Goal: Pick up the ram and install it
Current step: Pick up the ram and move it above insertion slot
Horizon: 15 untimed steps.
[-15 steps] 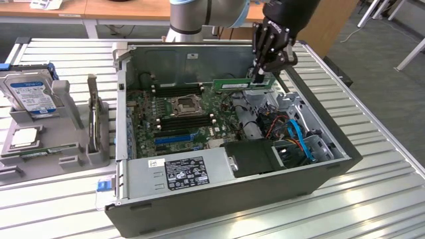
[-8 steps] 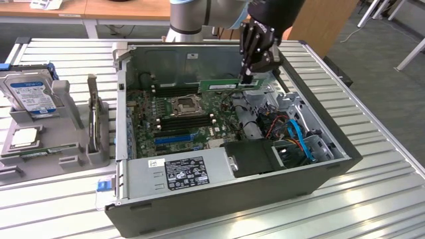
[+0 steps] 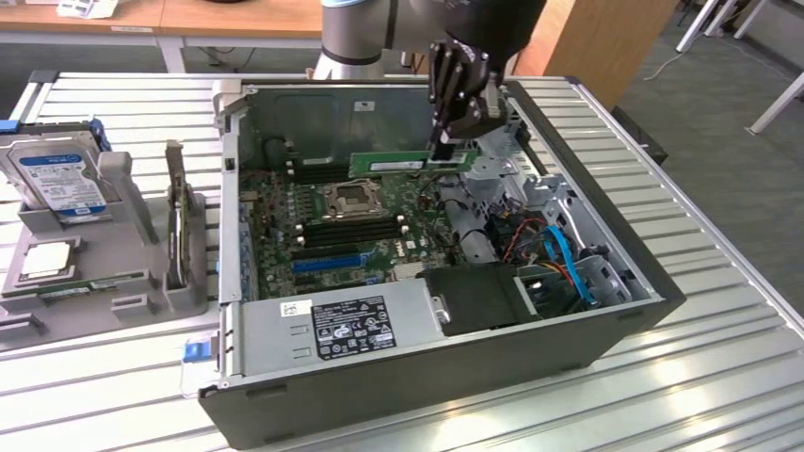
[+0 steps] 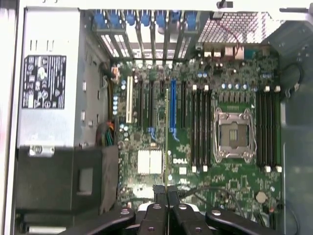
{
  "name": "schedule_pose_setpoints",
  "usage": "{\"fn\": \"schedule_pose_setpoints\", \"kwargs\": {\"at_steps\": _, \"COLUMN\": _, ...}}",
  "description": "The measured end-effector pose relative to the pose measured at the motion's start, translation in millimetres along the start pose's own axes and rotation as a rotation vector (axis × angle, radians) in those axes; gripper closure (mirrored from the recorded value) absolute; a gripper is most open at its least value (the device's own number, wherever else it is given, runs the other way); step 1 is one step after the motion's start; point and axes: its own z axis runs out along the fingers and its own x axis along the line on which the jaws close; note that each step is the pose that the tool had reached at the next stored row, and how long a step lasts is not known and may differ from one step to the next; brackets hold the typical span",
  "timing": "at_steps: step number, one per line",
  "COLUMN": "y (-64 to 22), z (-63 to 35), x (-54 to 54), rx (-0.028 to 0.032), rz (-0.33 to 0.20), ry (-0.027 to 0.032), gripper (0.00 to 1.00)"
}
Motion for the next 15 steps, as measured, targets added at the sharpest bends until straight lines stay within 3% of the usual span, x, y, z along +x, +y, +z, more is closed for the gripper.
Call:
{"fn": "schedule_pose_setpoints", "kwargs": {"at_steps": 11, "y": 30.0, "z": 2.7, "x": 0.1, "rx": -0.0014, "rz": 0.0, "ry": 0.0, "gripper": 0.88}}
{"fn": "schedule_pose_setpoints", "kwargs": {"at_steps": 15, "y": 32.3, "z": 2.9, "x": 0.1, "rx": -0.0016, "rz": 0.0, "ry": 0.0, "gripper": 0.88}}
